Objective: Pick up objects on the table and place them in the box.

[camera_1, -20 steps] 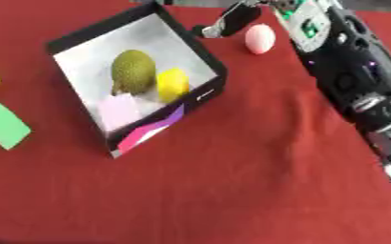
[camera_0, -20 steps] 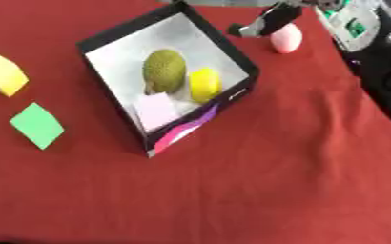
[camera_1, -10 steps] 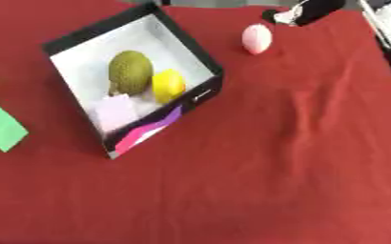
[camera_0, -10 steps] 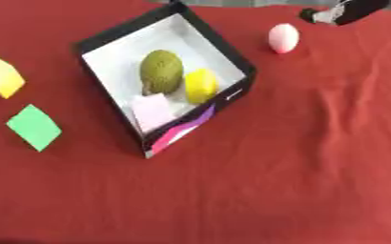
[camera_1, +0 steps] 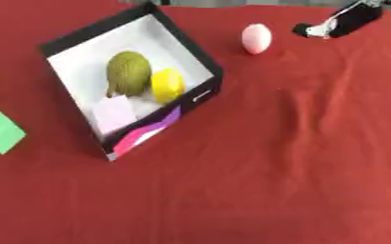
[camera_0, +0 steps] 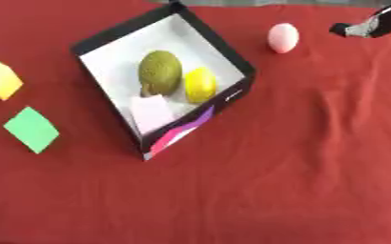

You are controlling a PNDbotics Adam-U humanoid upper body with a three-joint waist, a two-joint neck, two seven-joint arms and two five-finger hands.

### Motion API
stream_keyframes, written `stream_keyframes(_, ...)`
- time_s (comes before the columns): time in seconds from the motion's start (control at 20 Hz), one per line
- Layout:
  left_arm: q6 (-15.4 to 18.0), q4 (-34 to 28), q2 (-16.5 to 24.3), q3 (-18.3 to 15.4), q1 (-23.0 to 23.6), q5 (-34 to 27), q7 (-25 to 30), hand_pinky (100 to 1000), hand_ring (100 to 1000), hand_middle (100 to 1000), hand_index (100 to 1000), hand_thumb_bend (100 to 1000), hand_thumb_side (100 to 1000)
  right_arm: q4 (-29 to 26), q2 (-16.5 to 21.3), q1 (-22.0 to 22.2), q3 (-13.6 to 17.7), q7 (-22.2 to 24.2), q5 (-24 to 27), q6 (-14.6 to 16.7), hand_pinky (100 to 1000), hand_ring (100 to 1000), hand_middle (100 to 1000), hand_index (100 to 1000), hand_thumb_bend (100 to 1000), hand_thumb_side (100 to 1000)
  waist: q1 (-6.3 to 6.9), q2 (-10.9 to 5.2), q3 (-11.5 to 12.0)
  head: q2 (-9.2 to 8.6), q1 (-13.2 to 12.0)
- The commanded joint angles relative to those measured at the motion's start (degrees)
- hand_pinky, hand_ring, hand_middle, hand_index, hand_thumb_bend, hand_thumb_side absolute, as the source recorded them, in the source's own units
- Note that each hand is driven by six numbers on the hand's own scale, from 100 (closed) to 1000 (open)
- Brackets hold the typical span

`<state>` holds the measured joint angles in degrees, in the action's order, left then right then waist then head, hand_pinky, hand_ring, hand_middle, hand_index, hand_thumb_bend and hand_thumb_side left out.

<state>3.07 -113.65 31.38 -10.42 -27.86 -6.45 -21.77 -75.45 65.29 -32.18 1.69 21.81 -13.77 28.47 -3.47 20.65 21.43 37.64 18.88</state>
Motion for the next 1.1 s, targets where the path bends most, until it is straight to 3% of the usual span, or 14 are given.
stream_keyframes(0.05,0.0,-0.9,2.2,-0.7,-1.0,0.2,0.3,724,880,699,742,100,599,0.9,2.8,-0.5,1.0,0.2,-0.6,0.5,913,899,865,971,399,388,-0.06,-0.64,0.3,-1.44,0.5)
stream_keyframes(0.1,0.0,-0.9,2.2,-0.7,-1.1,0.2,0.3,724,881,699,742,100,599,1.4,2.7,-0.5,1.1,0.3,-0.7,0.5,914,898,864,972,374,349,-0.21,-0.40,0.5,-1.73,0.6)
stream_keyframes(0.25,-0.2,-0.9,2.3,-0.7,-1.3,0.1,0.3,723,882,699,742,100,600,2.6,2.4,-0.9,1.3,0.4,-1.0,0.6,914,897,863,973,398,362,-0.61,0.27,1.0,-2.44,1.0)
stream_keyframes(0.55,0.1,-0.9,2.4,-0.4,-2.7,0.0,0.8,723,882,698,742,100,600,4.9,2.2,-1.9,1.4,1.0,0.4,1.2,919,894,860,982,350,282,-1.57,1.65,2.9,-3.70,2.3)
stream_keyframes(1.1,0.2,-0.9,3.0,-0.9,-2.6,-0.2,0.6,722,878,698,742,100,600,6.1,4.5,1.8,4.5,1.9,7.0,2.3,921,888,852,988,283,198,-2.96,3.65,6.0,-5.60,4.2)
